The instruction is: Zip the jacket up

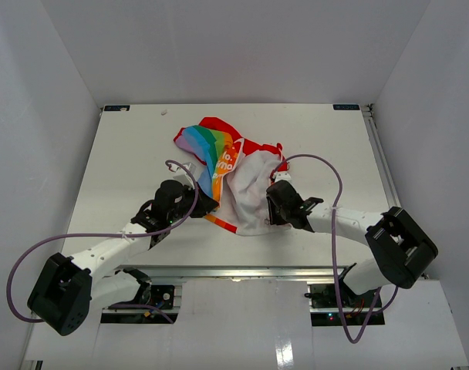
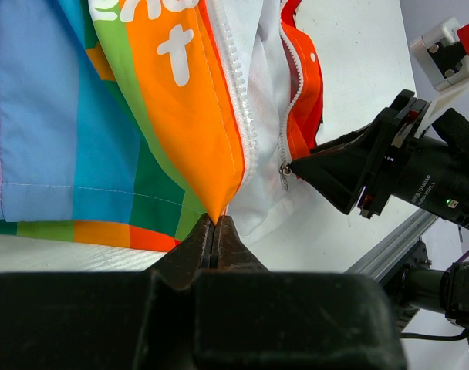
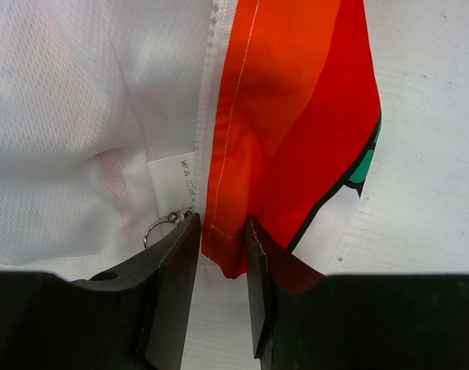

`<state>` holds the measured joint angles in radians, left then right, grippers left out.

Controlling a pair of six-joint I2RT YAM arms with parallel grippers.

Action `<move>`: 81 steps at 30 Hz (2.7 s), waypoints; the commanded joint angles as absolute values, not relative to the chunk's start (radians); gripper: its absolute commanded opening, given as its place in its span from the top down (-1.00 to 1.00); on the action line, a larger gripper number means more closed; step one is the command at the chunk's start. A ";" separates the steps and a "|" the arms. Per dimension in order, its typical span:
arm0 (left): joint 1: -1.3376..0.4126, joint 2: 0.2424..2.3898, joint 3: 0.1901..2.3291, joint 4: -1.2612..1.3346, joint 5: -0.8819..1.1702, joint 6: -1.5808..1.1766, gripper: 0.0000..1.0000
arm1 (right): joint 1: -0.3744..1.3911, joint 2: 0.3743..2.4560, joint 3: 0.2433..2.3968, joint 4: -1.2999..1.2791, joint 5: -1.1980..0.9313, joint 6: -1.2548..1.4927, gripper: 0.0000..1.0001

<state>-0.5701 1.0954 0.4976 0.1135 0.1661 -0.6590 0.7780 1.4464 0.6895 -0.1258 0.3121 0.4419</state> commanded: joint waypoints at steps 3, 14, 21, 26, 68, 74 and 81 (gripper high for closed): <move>-0.574 1.075 0.510 0.120 0.171 -0.650 1.00 | 0.771 1.438 0.673 -0.092 0.309 0.456 0.44; -0.574 1.081 0.512 0.119 0.172 -0.650 1.00 | 0.771 1.409 0.632 -0.088 0.295 0.449 0.67; -0.574 1.077 0.506 0.143 0.184 -0.649 1.00 | 0.772 1.345 0.695 -0.132 0.301 0.431 0.85; -0.574 1.066 0.474 0.223 0.240 -0.640 1.00 | 0.770 1.261 0.668 -0.057 0.256 0.381 0.85; -0.574 0.957 0.319 0.581 0.402 -0.626 1.00 | 0.770 1.071 0.456 0.472 -0.077 0.275 0.85; -0.574 0.928 0.261 0.728 0.430 -0.615 1.00 | 0.770 1.022 0.373 0.677 -0.136 0.201 0.85; -0.574 0.861 0.216 0.846 0.372 -0.582 1.00 | 0.770 0.988 0.261 1.044 -0.265 0.156 0.85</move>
